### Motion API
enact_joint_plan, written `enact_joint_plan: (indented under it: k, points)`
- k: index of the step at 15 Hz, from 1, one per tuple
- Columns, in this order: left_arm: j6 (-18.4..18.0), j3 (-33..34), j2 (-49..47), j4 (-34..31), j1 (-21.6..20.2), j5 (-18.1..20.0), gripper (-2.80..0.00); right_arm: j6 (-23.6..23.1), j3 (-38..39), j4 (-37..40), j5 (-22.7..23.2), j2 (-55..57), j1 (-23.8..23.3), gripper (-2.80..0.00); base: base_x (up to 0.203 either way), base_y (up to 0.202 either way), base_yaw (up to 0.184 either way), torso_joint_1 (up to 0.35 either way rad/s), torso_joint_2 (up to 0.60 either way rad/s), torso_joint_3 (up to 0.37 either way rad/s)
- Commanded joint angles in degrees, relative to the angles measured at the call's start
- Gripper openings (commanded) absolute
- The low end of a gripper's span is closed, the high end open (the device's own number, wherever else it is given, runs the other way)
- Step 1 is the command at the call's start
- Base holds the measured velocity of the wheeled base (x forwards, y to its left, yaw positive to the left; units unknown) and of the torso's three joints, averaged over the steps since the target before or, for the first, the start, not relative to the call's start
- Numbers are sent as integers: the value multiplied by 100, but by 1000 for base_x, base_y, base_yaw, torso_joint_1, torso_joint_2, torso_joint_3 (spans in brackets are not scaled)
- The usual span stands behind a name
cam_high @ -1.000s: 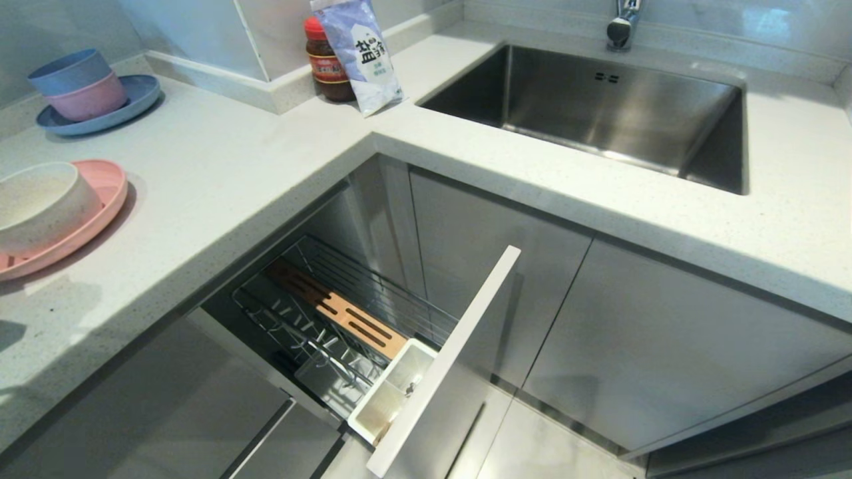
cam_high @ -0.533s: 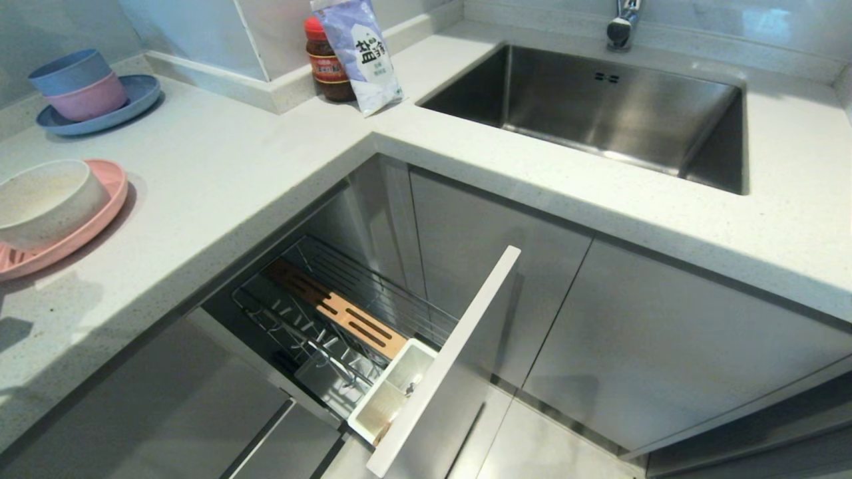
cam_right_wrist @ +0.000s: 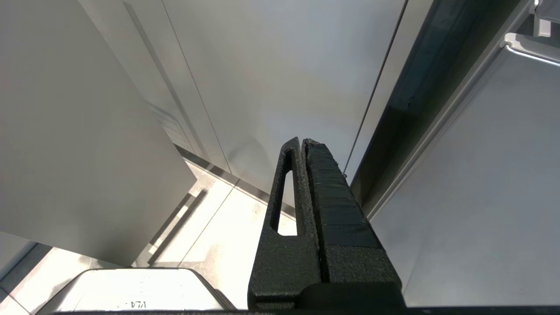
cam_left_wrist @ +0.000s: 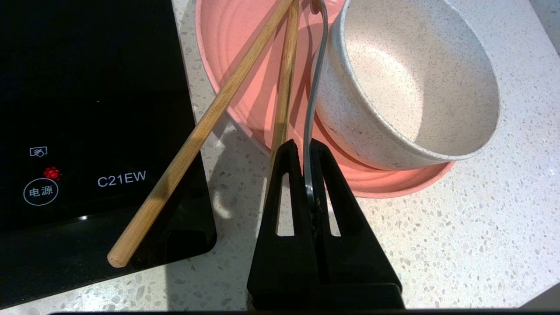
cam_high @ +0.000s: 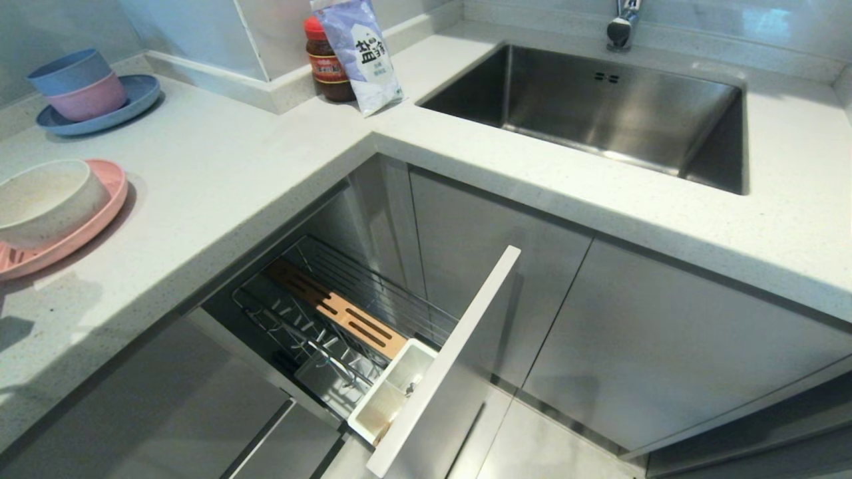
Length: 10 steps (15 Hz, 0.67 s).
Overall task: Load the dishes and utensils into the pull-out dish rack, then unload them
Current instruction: Take the fork out of the cupboard
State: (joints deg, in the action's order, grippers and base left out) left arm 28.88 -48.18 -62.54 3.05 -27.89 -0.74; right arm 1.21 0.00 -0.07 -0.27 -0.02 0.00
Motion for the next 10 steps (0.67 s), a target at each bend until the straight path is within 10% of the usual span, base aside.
enact_joint_plan:
  k: [1, 4, 5, 10]
  points:
    - [21, -8, -22, 3, -15, -5, -280, 2, 9, -1, 0, -15, 0, -280, 0, 0, 0, 0, 0, 0]
    - [21, -7, -13, 3, -15, -5, -280, 2, 9, -1, 0, -15, 0, -280, 0, 0, 0, 0, 0, 0]
    - [12, -7, -2, 6, -15, -5, 0, 2, 9, -1, 0, -15, 0, -280, 0, 0, 0, 0, 0, 0]
    - [18, 1, 14, 20, -20, -5, 0, 2, 9, -1, 0, -15, 0, -280, 0, 0, 0, 0, 0, 0]
